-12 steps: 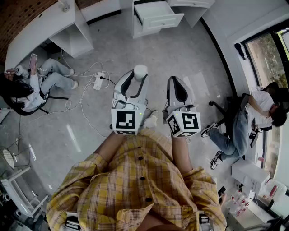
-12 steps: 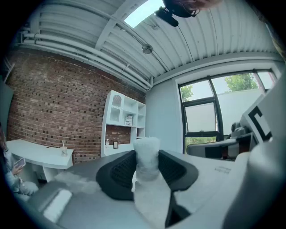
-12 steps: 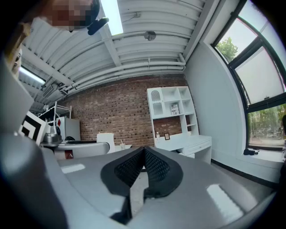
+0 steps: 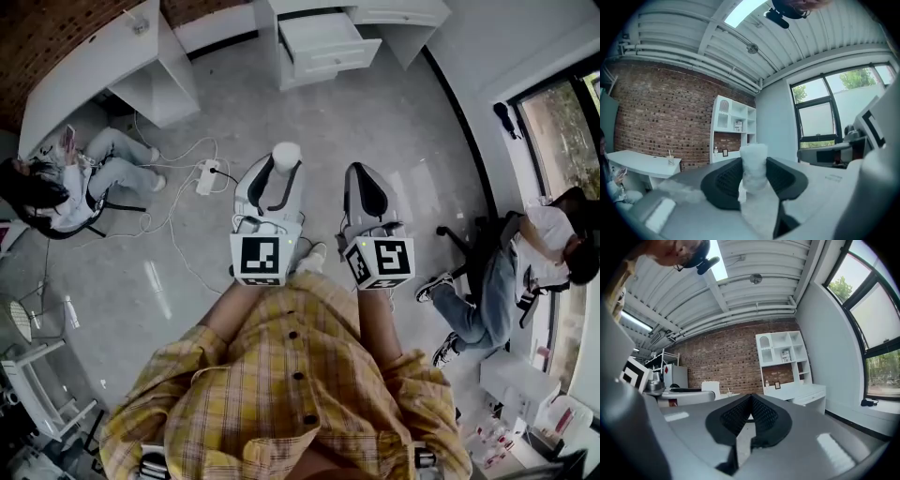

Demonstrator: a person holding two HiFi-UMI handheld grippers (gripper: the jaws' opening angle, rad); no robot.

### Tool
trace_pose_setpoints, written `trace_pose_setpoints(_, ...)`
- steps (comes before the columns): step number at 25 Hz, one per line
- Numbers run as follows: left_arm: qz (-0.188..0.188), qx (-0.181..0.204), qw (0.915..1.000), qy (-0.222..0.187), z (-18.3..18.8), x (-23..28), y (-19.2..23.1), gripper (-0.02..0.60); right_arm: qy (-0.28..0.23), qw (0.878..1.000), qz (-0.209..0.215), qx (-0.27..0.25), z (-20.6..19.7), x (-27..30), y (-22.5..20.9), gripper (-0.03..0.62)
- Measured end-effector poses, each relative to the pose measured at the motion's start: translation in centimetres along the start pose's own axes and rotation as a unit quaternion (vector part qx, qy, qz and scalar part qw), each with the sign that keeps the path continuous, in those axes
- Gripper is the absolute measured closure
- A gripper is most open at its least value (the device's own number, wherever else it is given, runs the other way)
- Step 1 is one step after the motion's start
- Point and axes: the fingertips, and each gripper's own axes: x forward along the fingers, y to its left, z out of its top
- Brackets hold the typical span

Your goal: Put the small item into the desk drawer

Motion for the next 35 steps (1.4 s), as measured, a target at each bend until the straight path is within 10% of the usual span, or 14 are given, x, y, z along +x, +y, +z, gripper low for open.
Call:
trace_pose_setpoints(18,0.035,0.012,0.9989,0.030,-2.7,7.5,-4.1,0.413,0.004,0.999,0.023,0.025,-0.4,3.2,-8.6,0.602)
trace_pose_setpoints(35,0.027,-0.009,0.9988,0.040,-2.7,28.8,2.5,0.413,0.028,0.999,0.027,0.015,1.0,22.1,-19.5,0.601)
